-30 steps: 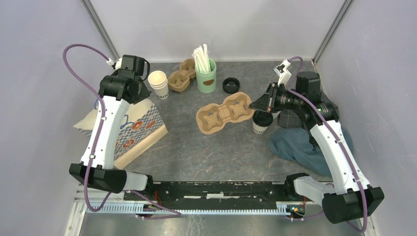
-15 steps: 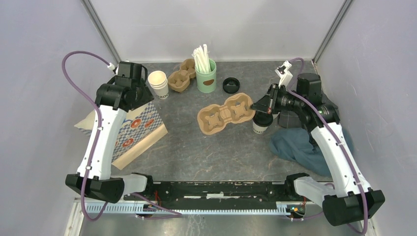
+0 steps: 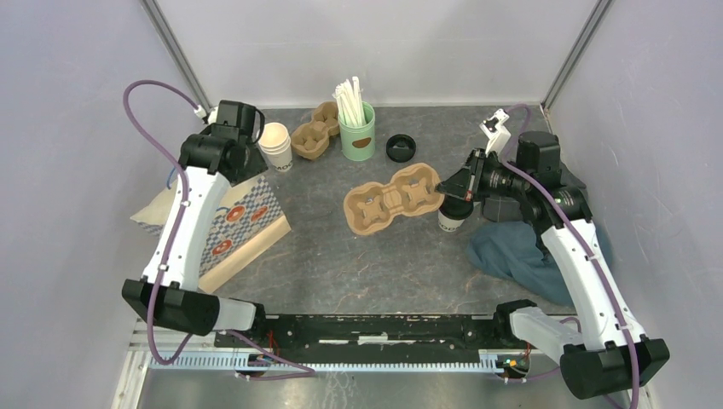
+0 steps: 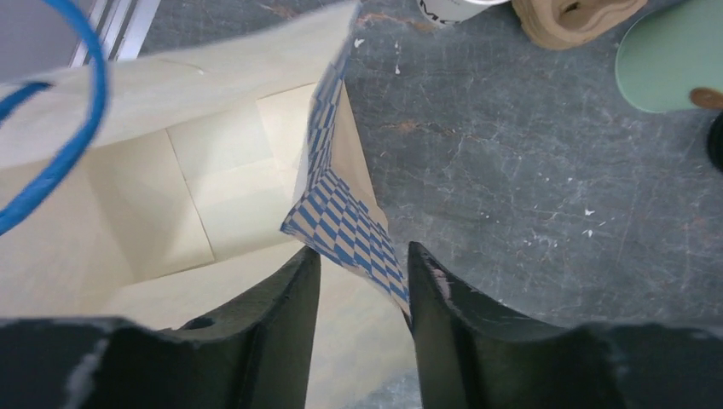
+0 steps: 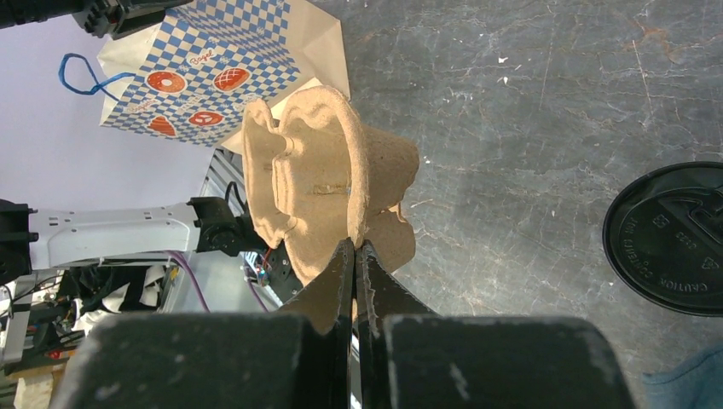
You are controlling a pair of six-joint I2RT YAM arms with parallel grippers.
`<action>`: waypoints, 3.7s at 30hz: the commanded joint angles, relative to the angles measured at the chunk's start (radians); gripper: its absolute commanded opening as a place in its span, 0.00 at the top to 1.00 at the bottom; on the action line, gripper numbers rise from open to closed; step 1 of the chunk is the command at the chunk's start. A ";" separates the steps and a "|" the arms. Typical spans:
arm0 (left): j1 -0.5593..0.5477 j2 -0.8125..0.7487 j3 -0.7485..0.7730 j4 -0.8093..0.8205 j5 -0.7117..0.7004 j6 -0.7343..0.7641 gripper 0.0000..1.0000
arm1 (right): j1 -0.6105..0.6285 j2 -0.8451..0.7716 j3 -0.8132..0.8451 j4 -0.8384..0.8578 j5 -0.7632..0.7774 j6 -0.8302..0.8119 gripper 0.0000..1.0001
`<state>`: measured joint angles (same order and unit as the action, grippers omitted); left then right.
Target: Pack the takeout coffee
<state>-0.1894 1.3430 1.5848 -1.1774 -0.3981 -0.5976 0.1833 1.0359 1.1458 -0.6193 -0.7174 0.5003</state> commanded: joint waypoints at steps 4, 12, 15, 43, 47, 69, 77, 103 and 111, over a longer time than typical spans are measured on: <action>-0.002 0.014 0.048 0.008 0.098 -0.023 0.83 | 0.002 -0.013 0.038 -0.015 0.016 -0.017 1.00; -0.022 -0.060 0.058 0.000 0.359 -0.096 0.98 | 0.002 -0.013 0.084 -0.098 0.076 -0.079 1.00; -0.116 -0.075 0.035 0.046 0.460 -0.141 0.98 | 0.002 -0.010 0.135 -0.154 0.133 -0.121 1.00; -0.737 0.149 0.352 0.243 0.320 -0.221 0.36 | 0.001 -0.071 0.575 -0.470 0.703 -0.268 1.00; -0.740 0.039 0.384 0.139 0.175 -0.162 0.32 | 0.006 -0.082 0.682 -0.406 0.682 -0.251 1.00; -0.391 -0.077 0.058 -0.174 -0.019 -0.092 0.18 | 0.078 -0.019 0.480 -0.110 0.154 0.131 1.00; -0.348 -0.051 -0.015 -0.055 0.009 -0.001 0.30 | 0.266 0.076 0.492 -0.217 0.348 0.195 1.00; -0.309 -0.348 -0.256 0.168 0.099 -0.190 0.98 | 0.775 0.412 0.867 -0.554 1.107 0.463 1.00; -0.310 -0.386 -0.301 0.209 0.113 -0.318 0.98 | 0.896 0.481 0.864 -0.579 1.226 0.565 1.00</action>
<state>-0.5049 0.9680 1.2938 -1.0348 -0.3023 -0.8005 1.0199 1.4834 1.9747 -1.1465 0.3729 0.9668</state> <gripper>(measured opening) 0.029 0.010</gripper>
